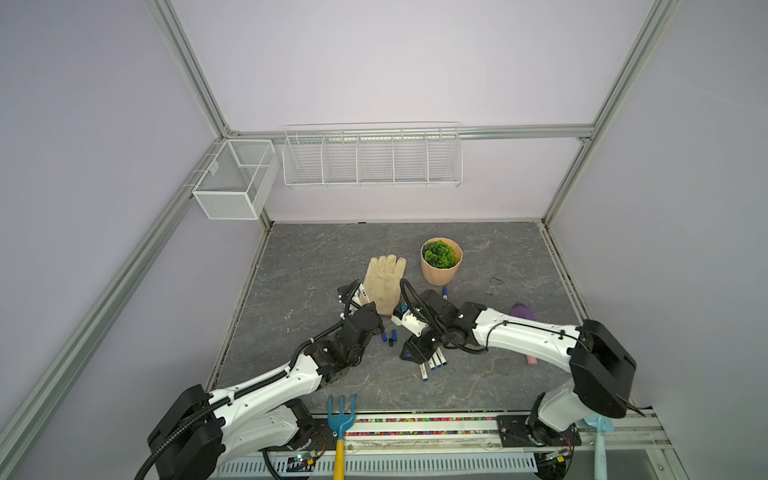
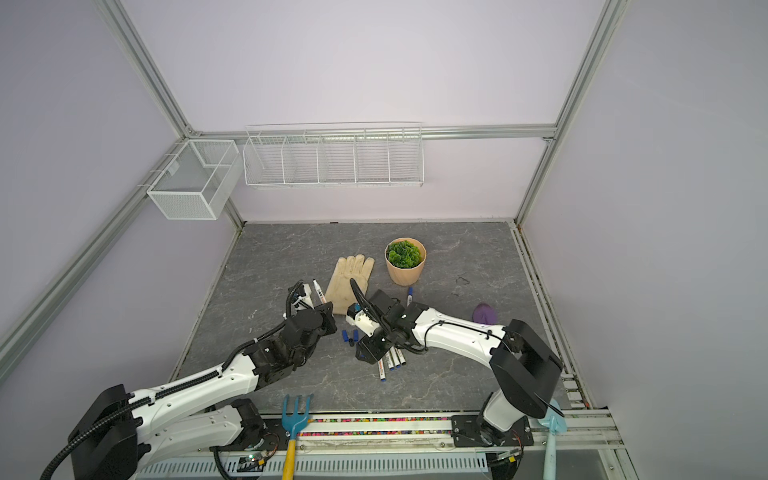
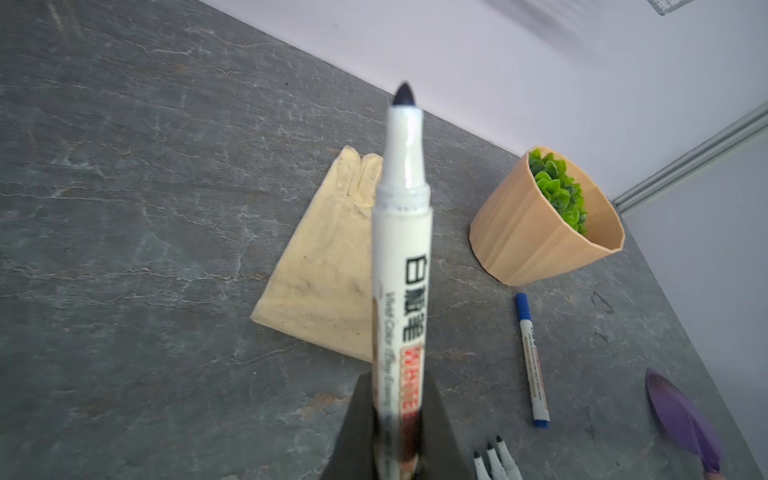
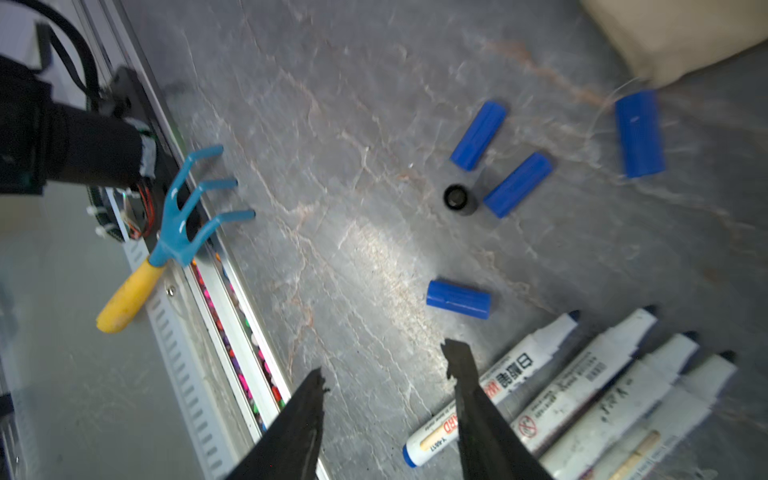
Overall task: Insert the pens into the pen caps
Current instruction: 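Pass the white marker from the right gripper to the left gripper, then hold the marker upright with the left gripper while the right gripper reaches the blue caps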
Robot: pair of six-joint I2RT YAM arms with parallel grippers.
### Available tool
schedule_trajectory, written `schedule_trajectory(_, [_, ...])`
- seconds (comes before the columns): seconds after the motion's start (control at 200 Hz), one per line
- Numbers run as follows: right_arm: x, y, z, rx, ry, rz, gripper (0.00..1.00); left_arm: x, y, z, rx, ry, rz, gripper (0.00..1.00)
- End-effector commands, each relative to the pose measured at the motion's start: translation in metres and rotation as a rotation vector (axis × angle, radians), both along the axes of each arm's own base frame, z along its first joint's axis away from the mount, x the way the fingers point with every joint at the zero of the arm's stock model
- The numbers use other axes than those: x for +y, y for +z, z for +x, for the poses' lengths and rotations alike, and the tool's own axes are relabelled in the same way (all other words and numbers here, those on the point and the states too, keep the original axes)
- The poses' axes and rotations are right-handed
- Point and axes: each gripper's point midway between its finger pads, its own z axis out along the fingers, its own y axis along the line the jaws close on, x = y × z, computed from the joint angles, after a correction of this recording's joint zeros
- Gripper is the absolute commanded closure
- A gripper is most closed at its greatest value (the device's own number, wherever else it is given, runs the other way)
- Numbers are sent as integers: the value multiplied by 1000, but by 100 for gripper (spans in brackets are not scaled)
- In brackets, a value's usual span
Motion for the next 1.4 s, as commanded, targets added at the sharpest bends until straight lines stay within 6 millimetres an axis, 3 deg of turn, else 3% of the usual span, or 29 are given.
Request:
schedule_trajectory(0.0, [-7, -18, -18, 73, 102, -82, 47, 17, 2, 2, -11, 80, -2, 100])
schedule_trajectory(0.24, [-5, -45, -23, 177, 133, -171, 44, 22, 2, 1, -8, 90, 10, 100])
schedule_trajectory(0.5, [-10, -60, -8, 130, 75, -252, 39, 28, 3, -1, -16, 103, 14, 100])
schedule_trajectory(0.735, [-11, -66, 13, 63, 11, -316, 37, 27, 2, -1, -14, 93, 8, 100])
schedule_trajectory(1.394, [14, -66, 34, 3, -21, -309, 33, 27, 1, -4, -15, 64, 29, 100])
